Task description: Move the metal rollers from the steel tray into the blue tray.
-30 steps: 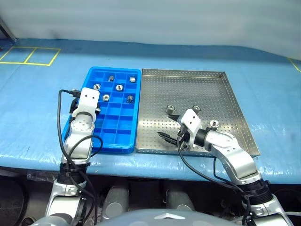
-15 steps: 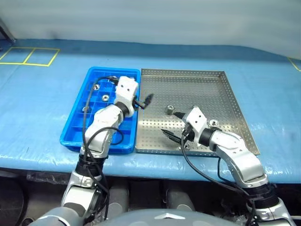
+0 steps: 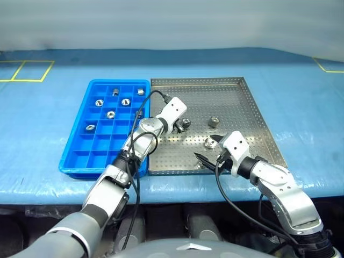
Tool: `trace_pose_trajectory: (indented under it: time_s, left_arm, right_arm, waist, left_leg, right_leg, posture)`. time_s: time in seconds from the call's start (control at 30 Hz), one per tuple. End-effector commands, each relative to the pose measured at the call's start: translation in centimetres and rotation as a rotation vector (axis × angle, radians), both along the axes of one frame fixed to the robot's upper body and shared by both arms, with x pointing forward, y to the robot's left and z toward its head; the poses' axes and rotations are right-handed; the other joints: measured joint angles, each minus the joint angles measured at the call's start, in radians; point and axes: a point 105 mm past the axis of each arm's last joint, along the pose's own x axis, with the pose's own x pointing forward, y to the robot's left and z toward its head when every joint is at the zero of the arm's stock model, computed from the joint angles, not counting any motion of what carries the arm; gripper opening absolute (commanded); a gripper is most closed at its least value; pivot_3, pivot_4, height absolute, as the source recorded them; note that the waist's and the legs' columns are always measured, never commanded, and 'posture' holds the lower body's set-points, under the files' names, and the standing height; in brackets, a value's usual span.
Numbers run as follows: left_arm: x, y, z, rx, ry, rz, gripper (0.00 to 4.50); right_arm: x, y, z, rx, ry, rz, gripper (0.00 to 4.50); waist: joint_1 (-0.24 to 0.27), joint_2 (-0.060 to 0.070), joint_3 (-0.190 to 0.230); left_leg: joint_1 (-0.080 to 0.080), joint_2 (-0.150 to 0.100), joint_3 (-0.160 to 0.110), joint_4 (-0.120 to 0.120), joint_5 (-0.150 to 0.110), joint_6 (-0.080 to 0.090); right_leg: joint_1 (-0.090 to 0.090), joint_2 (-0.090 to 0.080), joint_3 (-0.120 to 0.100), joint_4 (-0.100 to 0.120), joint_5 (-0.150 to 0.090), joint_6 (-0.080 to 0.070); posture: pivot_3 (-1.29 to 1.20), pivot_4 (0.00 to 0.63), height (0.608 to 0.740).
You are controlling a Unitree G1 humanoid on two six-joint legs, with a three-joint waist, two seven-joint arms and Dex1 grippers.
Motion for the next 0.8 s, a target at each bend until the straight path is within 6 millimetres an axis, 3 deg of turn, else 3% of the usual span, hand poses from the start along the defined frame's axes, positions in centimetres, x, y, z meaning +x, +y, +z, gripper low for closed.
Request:
trace_pose_trajectory:
  time_s: [0.03, 0.23, 0.33, 0.53, 0.8]
  left_arm:
    - [0.7, -0.3, 0.6, -0.006, -0.022, 0.010, 4.12]
    - [1.2, -0.1, -0.6, 0.017, 0.005, 0.045, 4.12]
    - [1.3, 0.1, -0.9, 0.021, 0.008, 0.063, 3.52]
    - [1.3, 0.6, -1.0, 0.009, 0.016, 0.075, 1.71]
    - [1.2, 0.9, 0.8, -0.071, -0.017, 0.082, 1.72]
  right_arm:
    - [-0.2, -0.1, 1.3, 0.001, -0.050, -0.011, 4.50]
    - [-0.2, -0.1, 1.2, 0.000, -0.047, -0.015, 4.50]
    - [-0.1, 0.0, 1.2, -0.001, -0.047, -0.016, 4.50]
    - [0.2, 0.3, 1.1, 0.000, -0.048, -0.007, 4.50]
    - [0.8, 1.2, 1.0, 0.015, -0.042, 0.032, 4.50]
  waist:
    - [-0.008, 0.000, 0.000]
    - [-0.021, 0.000, 0.000]
    - [-0.023, 0.000, 0.000]
    - [-0.030, 0.000, 0.000]
    - [-0.030, 0.000, 0.000]
  left_leg:
    - [0.000, 0.000, 0.000, 0.000, 0.000, 0.000]
    - [0.000, 0.000, 0.000, 0.000, 0.000, 0.000]
    - [0.000, 0.000, 0.000, 0.000, 0.000, 0.000]
    - [0.000, 0.000, 0.000, 0.000, 0.000, 0.000]
    - [0.000, 0.000, 0.000, -0.001, 0.000, 0.000]
  right_leg:
    - [0.000, 0.000, 0.000, 0.000, 0.000, 0.000]
    - [0.000, 0.000, 0.000, 0.000, 0.000, 0.000]
    - [0.000, 0.000, 0.000, 0.000, 0.000, 0.000]
    - [0.000, 0.000, 0.000, 0.000, 0.000, 0.000]
    - [0.000, 0.000, 0.001, 0.000, 0.000, 0.000]
  posture:
    - [-0.15, 0.150, 0.740]
    - [-0.15, 0.150, 0.740]
    - [-0.15, 0.150, 0.740]
    - [-0.12, 0.150, 0.740]
    - [-0.09, 0.150, 0.740]
